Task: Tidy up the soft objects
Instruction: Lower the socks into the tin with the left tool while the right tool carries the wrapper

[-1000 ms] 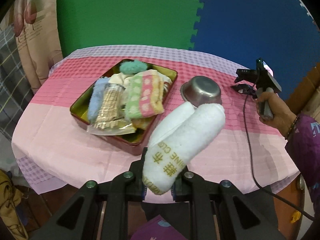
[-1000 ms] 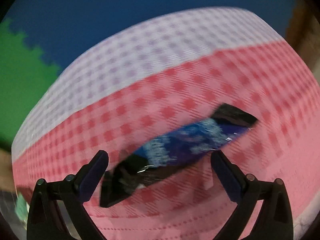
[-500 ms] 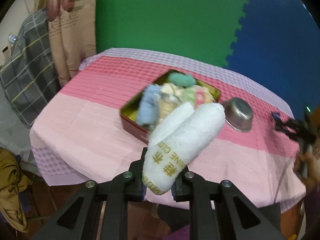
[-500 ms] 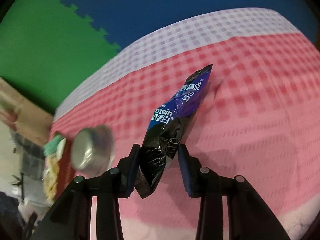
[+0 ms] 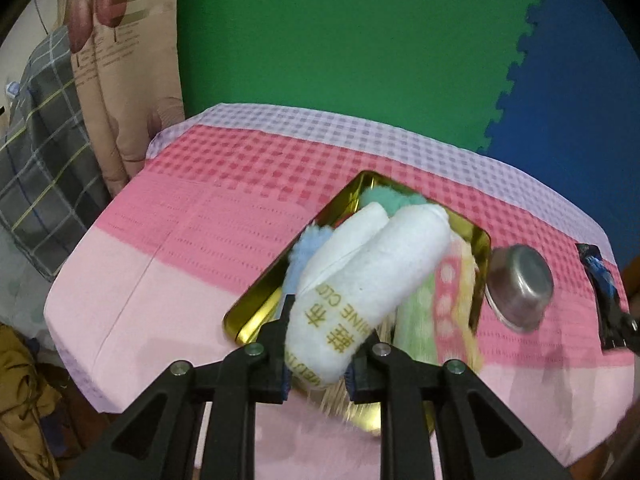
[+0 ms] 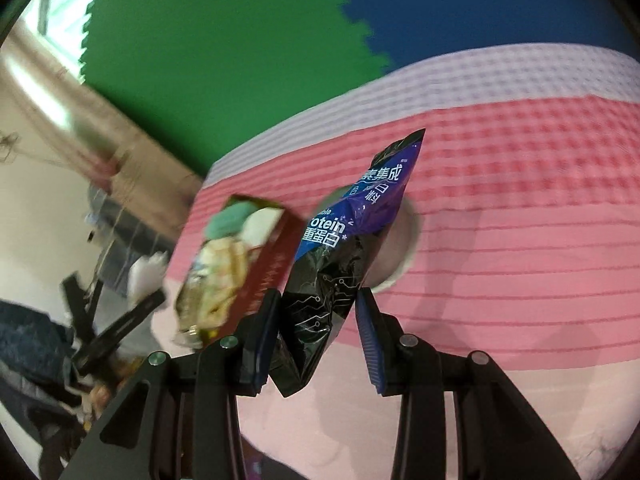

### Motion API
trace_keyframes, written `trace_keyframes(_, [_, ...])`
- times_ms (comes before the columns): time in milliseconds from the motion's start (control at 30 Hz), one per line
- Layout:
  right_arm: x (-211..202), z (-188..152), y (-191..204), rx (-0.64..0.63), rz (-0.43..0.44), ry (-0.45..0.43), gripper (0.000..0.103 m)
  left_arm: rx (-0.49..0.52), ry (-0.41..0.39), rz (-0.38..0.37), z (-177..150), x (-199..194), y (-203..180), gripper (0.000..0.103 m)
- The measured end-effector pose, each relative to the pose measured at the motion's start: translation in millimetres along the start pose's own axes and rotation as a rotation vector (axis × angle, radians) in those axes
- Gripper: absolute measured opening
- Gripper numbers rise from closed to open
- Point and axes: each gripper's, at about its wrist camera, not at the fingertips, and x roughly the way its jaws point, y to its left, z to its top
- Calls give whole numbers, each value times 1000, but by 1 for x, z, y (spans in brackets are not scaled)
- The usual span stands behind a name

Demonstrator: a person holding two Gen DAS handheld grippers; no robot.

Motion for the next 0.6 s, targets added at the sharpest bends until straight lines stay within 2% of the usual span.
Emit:
trace_keyframes(133, [17, 4, 23, -46, 27, 17, 35, 46, 2, 40, 17, 20, -17, 20])
trace_keyframes(333, [24, 1, 45, -71, 54, 32, 35, 152, 11, 119, 24, 44, -37, 22])
trace_keyframes(400, [26, 1, 49, -80, 54, 37, 35, 195, 4, 165, 23, 49, -44, 30])
trace_keyframes(467, [29, 2, 53, -82, 57, 41, 35, 230, 10, 181, 22, 51, -50, 43])
trace_keyframes(533, [29, 2, 56, -91, 54, 43, 35, 266, 19, 213, 17, 49, -56, 50])
trace_keyframes(600, [31, 3, 59, -93, 63, 48, 35, 257, 24, 177, 14, 38, -56, 51])
